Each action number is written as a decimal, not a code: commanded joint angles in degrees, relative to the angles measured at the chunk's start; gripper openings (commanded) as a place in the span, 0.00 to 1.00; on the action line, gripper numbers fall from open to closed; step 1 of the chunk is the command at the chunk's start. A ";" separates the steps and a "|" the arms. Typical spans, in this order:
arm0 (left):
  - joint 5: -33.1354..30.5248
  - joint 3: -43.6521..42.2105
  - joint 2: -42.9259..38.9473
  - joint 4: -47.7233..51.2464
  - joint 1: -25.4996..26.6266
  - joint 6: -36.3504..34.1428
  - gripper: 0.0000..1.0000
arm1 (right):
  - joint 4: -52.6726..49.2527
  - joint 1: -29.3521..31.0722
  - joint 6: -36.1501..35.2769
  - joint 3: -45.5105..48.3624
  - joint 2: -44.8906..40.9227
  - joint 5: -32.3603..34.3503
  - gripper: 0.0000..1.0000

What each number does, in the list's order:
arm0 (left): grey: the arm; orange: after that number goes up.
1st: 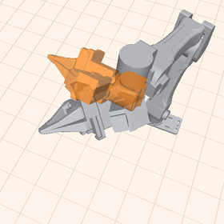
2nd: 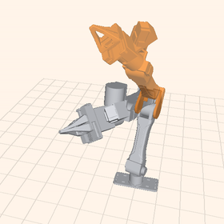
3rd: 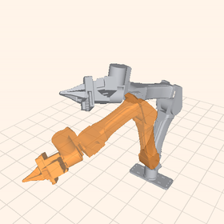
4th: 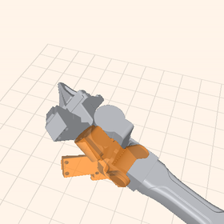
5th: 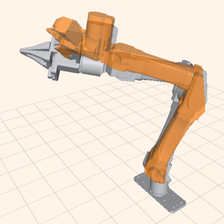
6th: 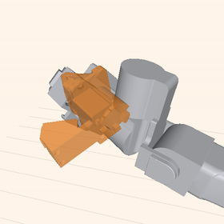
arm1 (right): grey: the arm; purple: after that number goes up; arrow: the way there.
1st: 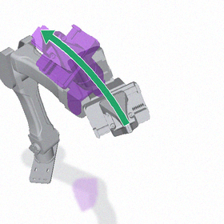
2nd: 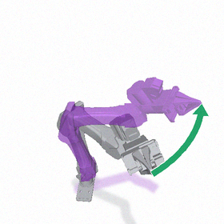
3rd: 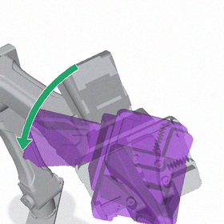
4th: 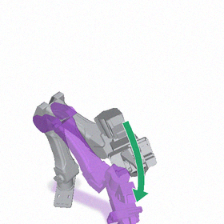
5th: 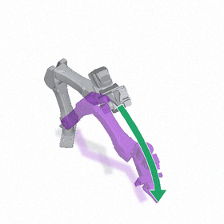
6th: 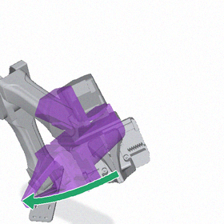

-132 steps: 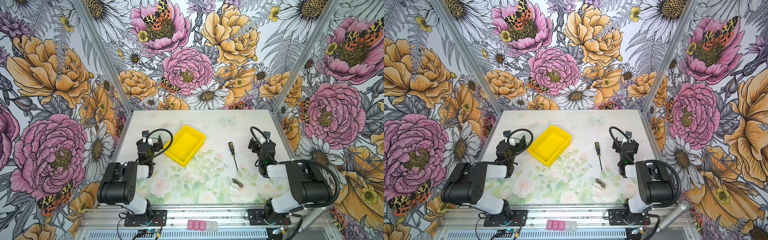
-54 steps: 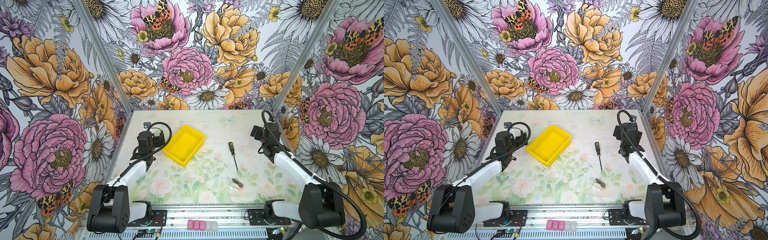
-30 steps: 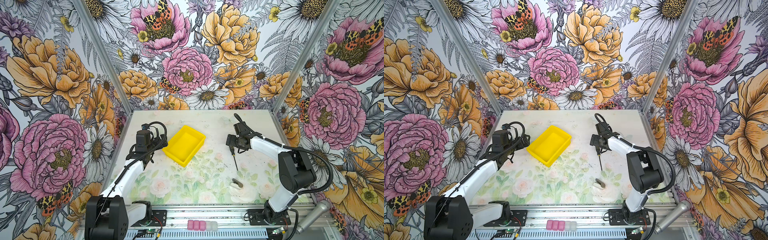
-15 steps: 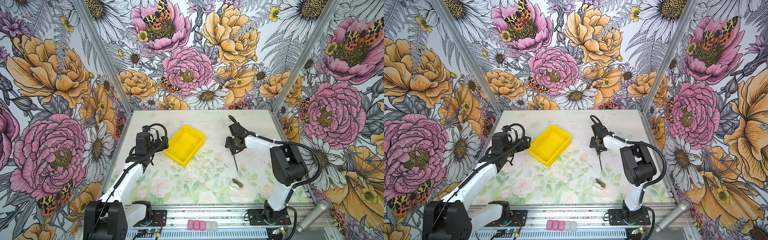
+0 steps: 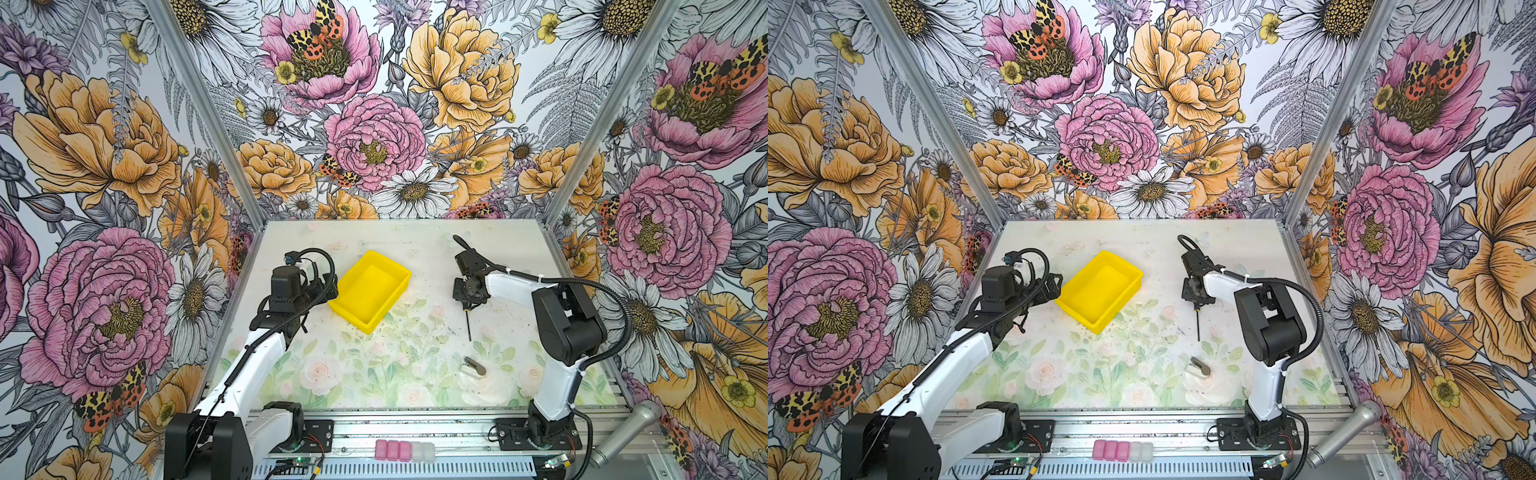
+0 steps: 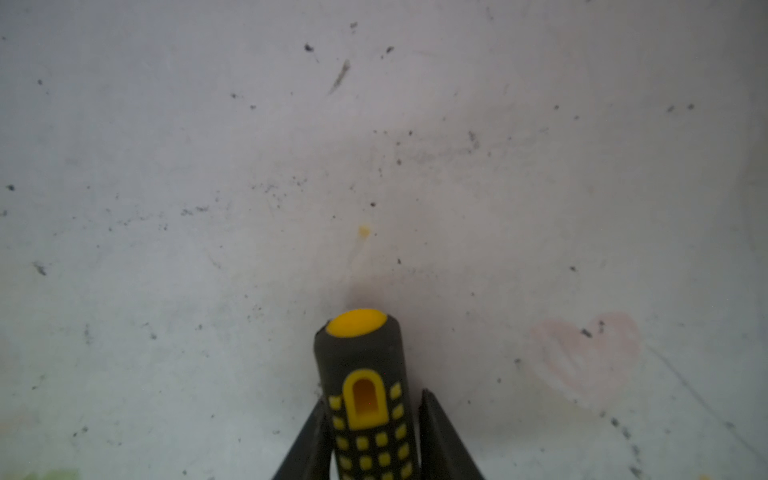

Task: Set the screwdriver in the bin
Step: 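Lower the right gripper and close it on the screwdriver handle, then lift the screwdriver and carry it with the right gripper over the yellow bin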

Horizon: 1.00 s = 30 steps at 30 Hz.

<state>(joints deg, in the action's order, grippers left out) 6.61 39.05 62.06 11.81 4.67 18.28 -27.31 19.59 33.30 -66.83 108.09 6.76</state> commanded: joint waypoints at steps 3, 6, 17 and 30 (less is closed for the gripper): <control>-0.28 -0.90 -0.69 0.45 0.42 0.59 0.99 | 0.06 0.64 -0.93 -0.68 0.51 1.45 0.27; 0.08 -0.99 -0.45 0.19 0.36 0.88 0.99 | 0.05 0.93 -1.63 -1.23 -0.69 1.34 0.22; -0.75 -1.19 1.06 -0.08 0.27 1.40 0.99 | 0.06 3.23 7.86 -4.70 -9.88 -5.65 0.04; -2.12 -1.14 1.40 0.19 0.17 1.76 0.99 | 1.87 10.54 26.68 -15.71 -8.20 -11.52 0.03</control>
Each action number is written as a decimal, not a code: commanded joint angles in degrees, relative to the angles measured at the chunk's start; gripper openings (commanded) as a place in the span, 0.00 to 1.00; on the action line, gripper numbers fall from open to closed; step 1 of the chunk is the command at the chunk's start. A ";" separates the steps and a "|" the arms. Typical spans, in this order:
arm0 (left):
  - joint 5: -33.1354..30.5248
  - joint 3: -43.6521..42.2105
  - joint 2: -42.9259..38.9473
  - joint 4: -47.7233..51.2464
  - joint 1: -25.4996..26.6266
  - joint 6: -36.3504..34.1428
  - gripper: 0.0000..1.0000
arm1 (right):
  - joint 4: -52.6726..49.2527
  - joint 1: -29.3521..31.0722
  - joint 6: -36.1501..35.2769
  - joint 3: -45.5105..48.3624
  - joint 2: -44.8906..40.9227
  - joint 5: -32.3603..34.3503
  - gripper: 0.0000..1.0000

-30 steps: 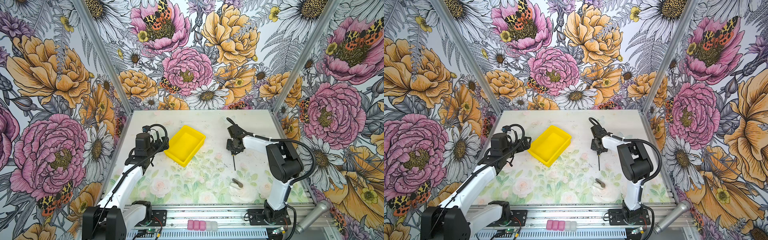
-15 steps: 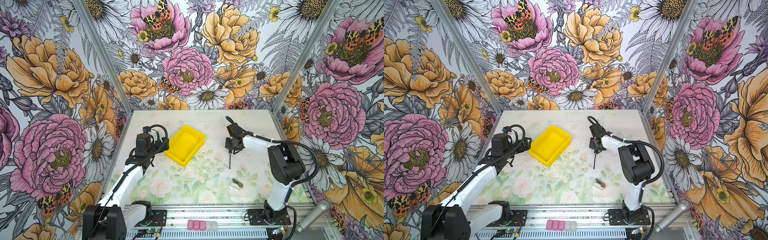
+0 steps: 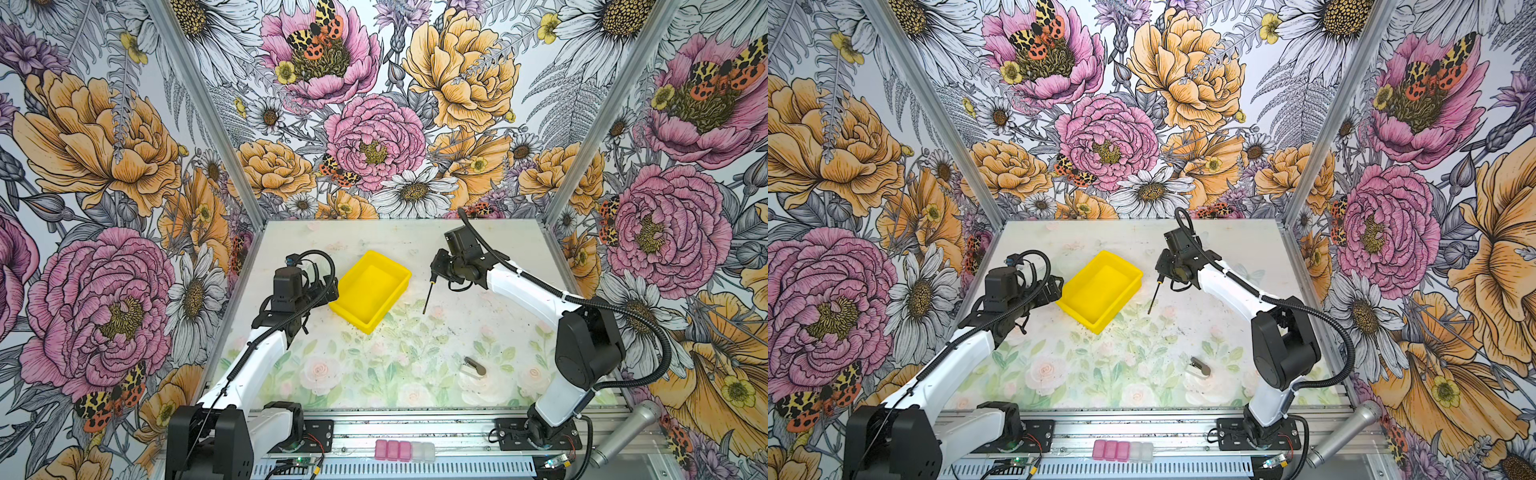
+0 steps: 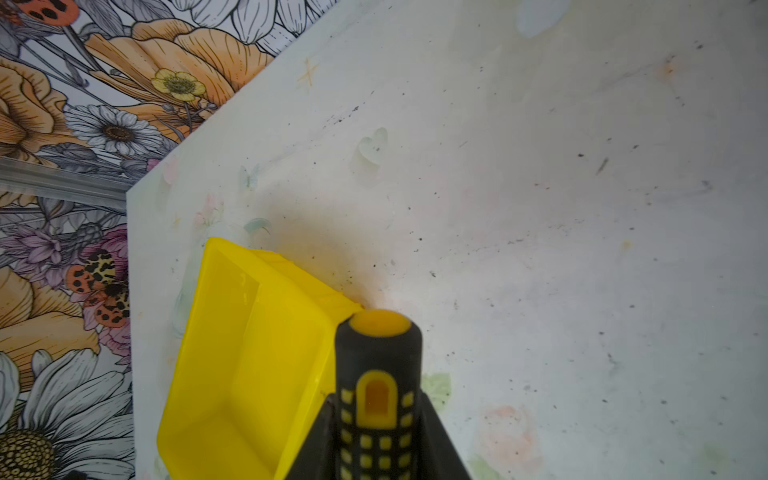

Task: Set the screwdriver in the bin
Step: 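Lift the screwdriver and carry it with the right gripper over the yellow bin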

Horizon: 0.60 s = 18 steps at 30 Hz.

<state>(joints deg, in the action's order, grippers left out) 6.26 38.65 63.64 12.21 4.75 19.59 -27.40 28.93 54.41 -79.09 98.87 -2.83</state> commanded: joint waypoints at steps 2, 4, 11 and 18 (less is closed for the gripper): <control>-1.77 -0.77 -0.33 -0.21 0.17 0.44 0.99 | 2.51 2.43 7.30 -5.32 2.18 -2.00 0.03; -1.63 -0.77 -0.44 -0.31 0.23 0.44 0.99 | 2.99 3.44 8.15 -6.94 3.53 -1.76 0.03; 7.49 -1.15 -1.02 -4.43 2.32 0.56 0.99 | 4.79 6.45 12.14 -11.27 8.77 -2.32 0.03; 9.86 -0.51 -2.00 -2.87 7.72 -0.17 0.99 | 7.01 8.50 16.58 -14.58 13.18 -3.25 0.04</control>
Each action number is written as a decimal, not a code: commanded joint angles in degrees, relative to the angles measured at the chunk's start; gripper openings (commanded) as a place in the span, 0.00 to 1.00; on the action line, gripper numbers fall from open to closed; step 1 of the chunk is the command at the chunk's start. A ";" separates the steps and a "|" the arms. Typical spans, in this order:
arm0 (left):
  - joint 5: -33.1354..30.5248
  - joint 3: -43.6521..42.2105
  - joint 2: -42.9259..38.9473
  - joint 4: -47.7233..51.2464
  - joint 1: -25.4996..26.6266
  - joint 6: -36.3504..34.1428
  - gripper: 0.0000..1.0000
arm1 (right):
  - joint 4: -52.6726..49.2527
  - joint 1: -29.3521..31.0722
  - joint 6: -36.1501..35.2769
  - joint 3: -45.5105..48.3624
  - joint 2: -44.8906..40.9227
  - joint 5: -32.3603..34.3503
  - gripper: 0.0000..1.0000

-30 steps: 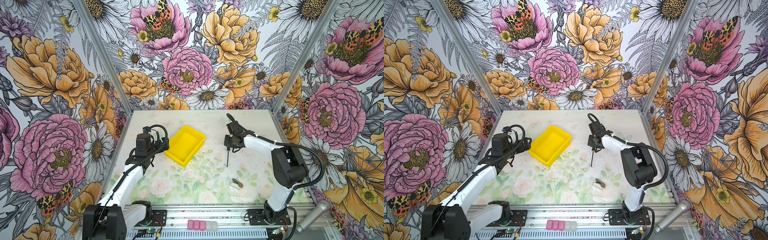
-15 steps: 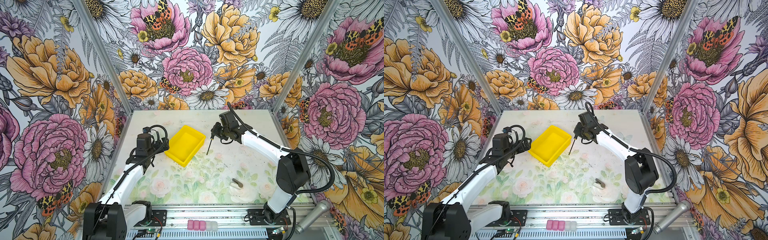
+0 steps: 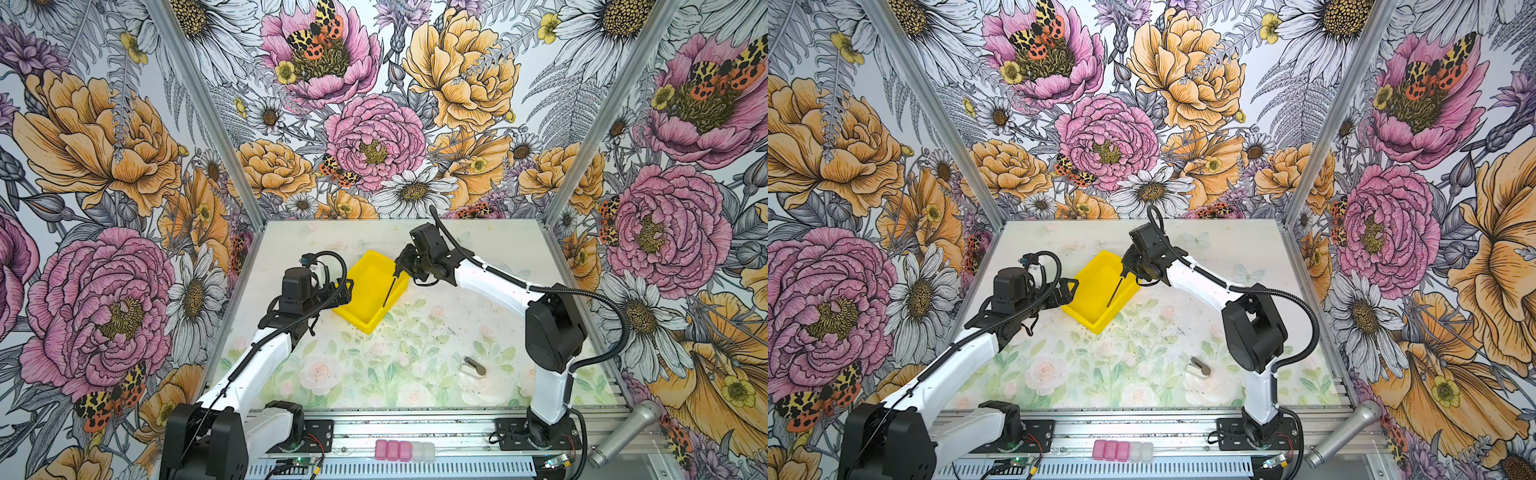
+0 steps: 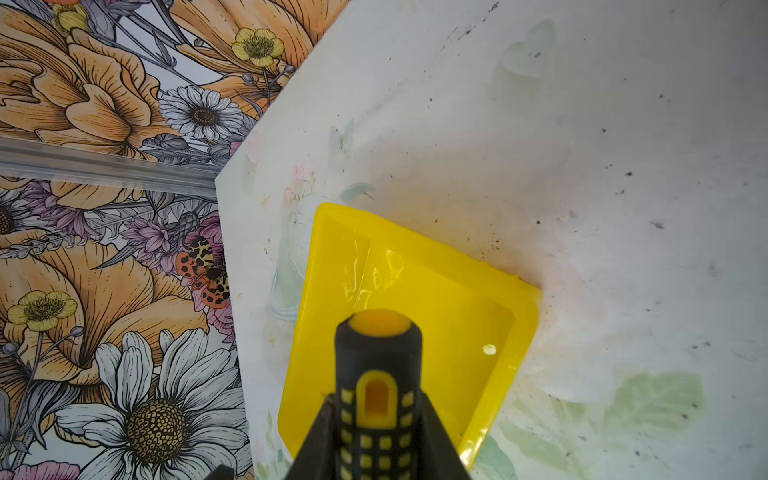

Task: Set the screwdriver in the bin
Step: 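Lift the screwdriver and carry it with the right gripper over the yellow bin, then lower the screwdriver into the yellow bin and open the right gripper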

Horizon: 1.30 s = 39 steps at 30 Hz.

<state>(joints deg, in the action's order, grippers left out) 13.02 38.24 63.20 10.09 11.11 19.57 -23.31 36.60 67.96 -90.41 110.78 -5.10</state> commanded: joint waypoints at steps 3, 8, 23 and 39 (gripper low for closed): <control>5.00 0.17 -2.85 0.13 2.74 -0.24 0.99 | 2.90 1.67 3.33 -5.92 3.38 -1.30 0.04; 5.27 0.35 -6.48 2.94 3.24 0.26 0.99 | 2.99 2.30 4.45 -8.36 6.35 -1.25 0.04; 3.04 -1.12 -16.53 8.58 4.05 2.70 0.99 | 3.34 3.39 5.78 -14.97 14.84 0.53 0.06; 1.66 -2.04 -18.01 9.17 4.19 2.47 0.99 | 3.25 3.57 5.78 -16.80 18.77 0.89 0.10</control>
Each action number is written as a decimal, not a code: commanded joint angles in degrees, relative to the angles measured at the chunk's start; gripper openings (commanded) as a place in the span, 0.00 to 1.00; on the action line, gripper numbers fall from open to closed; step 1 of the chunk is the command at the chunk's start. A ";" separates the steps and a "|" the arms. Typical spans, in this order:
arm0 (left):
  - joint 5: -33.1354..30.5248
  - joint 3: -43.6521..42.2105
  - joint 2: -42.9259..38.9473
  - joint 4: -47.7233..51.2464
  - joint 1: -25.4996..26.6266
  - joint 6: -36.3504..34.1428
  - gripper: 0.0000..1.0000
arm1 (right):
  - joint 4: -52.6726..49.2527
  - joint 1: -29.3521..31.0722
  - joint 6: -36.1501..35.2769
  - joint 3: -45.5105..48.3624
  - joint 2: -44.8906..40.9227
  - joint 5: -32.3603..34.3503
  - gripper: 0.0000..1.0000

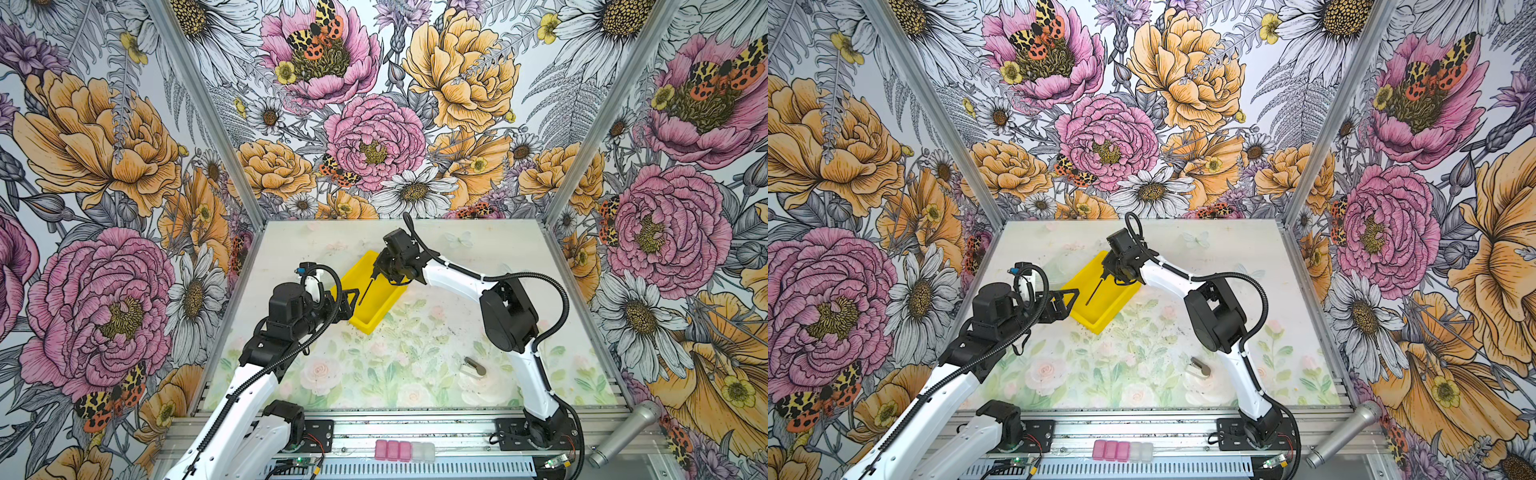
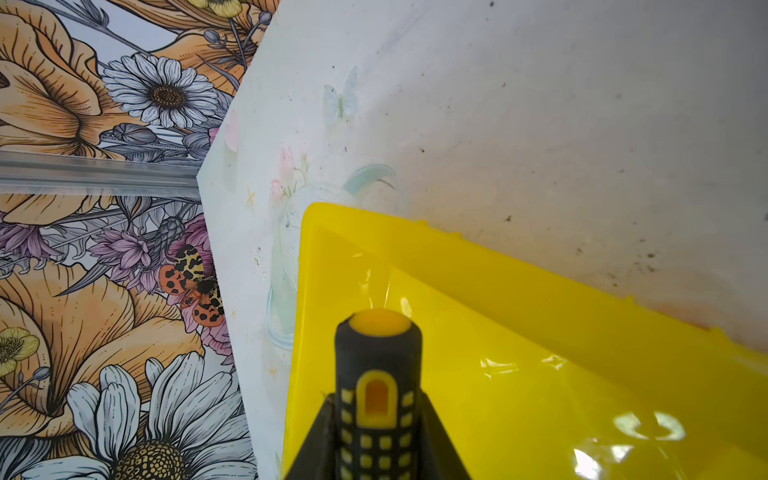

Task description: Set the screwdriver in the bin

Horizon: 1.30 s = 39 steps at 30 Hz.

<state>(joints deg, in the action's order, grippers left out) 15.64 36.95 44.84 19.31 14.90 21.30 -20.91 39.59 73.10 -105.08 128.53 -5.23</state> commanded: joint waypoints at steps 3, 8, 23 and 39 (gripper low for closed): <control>-0.50 -0.83 1.03 -0.63 0.49 0.75 0.99 | 0.95 0.66 0.96 -2.18 1.71 1.52 0.11; -1.39 -1.08 0.88 -0.59 0.65 0.87 0.99 | 0.94 0.92 1.60 -3.20 3.62 1.79 0.12; -2.86 -1.27 1.39 -1.21 -0.11 0.49 0.99 | 0.68 1.13 1.74 -6.36 7.68 2.75 0.29; -4.41 -1.20 0.16 -0.82 -2.57 0.15 0.99 | 0.60 1.19 -1.87 -8.01 4.82 4.12 0.45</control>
<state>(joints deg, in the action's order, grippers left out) 13.10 36.10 45.74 19.11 12.86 21.28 -20.69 40.45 73.52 -110.96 135.06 -2.81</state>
